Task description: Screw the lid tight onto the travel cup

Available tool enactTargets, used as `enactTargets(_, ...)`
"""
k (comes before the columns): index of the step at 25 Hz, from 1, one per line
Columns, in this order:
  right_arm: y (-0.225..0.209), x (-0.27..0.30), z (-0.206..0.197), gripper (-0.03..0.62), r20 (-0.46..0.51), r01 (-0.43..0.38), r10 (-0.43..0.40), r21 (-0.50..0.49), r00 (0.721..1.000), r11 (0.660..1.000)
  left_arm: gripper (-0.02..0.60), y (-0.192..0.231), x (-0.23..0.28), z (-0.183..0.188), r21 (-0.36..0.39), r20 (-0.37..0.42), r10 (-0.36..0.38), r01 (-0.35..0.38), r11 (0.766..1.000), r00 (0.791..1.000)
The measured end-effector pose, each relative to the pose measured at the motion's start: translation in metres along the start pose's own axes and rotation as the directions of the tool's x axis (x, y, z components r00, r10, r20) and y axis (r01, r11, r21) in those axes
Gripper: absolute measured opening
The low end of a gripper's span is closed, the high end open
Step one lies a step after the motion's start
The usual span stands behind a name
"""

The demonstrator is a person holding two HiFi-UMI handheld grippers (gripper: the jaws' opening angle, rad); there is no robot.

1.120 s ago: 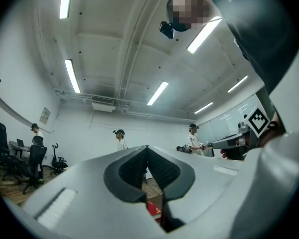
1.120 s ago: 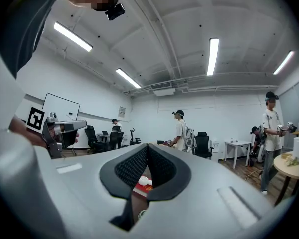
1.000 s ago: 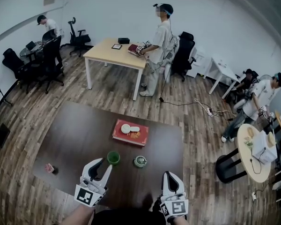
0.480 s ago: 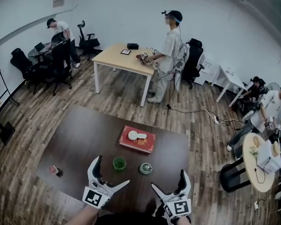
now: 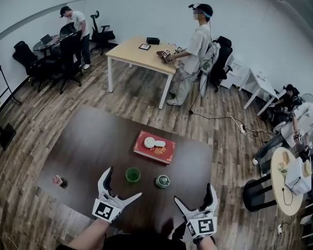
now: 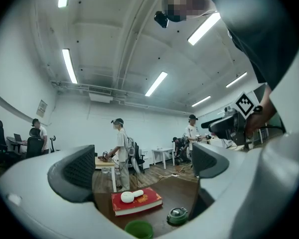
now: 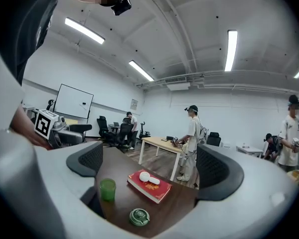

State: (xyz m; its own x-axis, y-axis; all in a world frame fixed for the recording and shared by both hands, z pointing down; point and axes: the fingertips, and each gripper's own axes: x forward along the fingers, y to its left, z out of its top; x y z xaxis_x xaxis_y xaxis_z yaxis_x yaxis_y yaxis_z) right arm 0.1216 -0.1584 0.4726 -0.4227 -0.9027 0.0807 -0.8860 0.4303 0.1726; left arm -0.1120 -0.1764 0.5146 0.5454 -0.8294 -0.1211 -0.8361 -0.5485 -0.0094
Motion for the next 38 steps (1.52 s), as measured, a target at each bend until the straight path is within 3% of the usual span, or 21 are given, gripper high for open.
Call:
enactTargets(5, -0.016, 0.004, -0.007, 0.594, -0.015, 0.024, -0.024, 0.001, 1.0, 1.0, 0.588, 0.01, 0.015, -0.063, 0.008, -0.076, -0.017, 0.017, 1.0, 0.997)
enactTargets(10, -0.025, 0.02, -0.028, 0.594, -0.062, 0.031, -0.031, -0.01, 0.998, 0.999, 0.588, 0.012, 0.041, -0.161, 0.073, -0.184, -0.092, 0.107, 0.992, 0.979)
enactTargets(13, -0.021, 0.034, -0.047, 0.594, -0.098, 0.012, -0.013, -0.012, 0.995, 1.0, 0.588, 0.01, 0.051, -0.22, 0.047, -0.273, -0.117, 0.134, 0.99, 0.955)
enactTargets(19, -0.008, 0.067, -0.074, 0.592, -0.105, -0.023, 0.025, 0.02, 0.994, 1.0, 0.579, 0.03, 0.066, -0.301, -0.013, -0.36, -0.09, 0.092, 0.996, 0.929)
enactTargets(25, -0.004, 0.094, -0.131, 0.589, -0.172, -0.035, 0.046, 0.07, 0.984, 0.997, 0.505, 0.04, 0.079, -0.338, -0.017, -0.404, -0.089, 0.09, 0.996, 0.91)
enactTargets(29, 0.008, 0.117, -0.194, 0.589, -0.264, -0.05, 0.075, 0.1, 0.961, 0.994, 0.473, 0.044, 0.084, -0.344, -0.02, -0.398, -0.091, 0.09, 0.996, 0.913)
enactTargets(32, 0.017, 0.14, -0.246, 0.588, -0.338, -0.067, 0.097, 0.1, 0.936, 0.993, 0.407, 0.045, 0.088, -0.346, -0.037, -0.387, -0.096, 0.088, 0.995, 0.917)
enactTargets(35, 0.023, 0.16, -0.296, 0.588, -0.415, -0.097, 0.124, 0.086, 0.901, 0.992, 0.403, 0.042, 0.092, -0.347, -0.049, -0.382, -0.114, 0.102, 0.994, 0.917)
enactTargets(38, 0.026, 0.173, -0.345, 0.583, -0.504, -0.138, 0.168, 0.097, 0.847, 0.986, 0.4, 0.042, 0.093, -0.345, -0.063, -0.372, -0.125, 0.109, 0.992, 0.92)
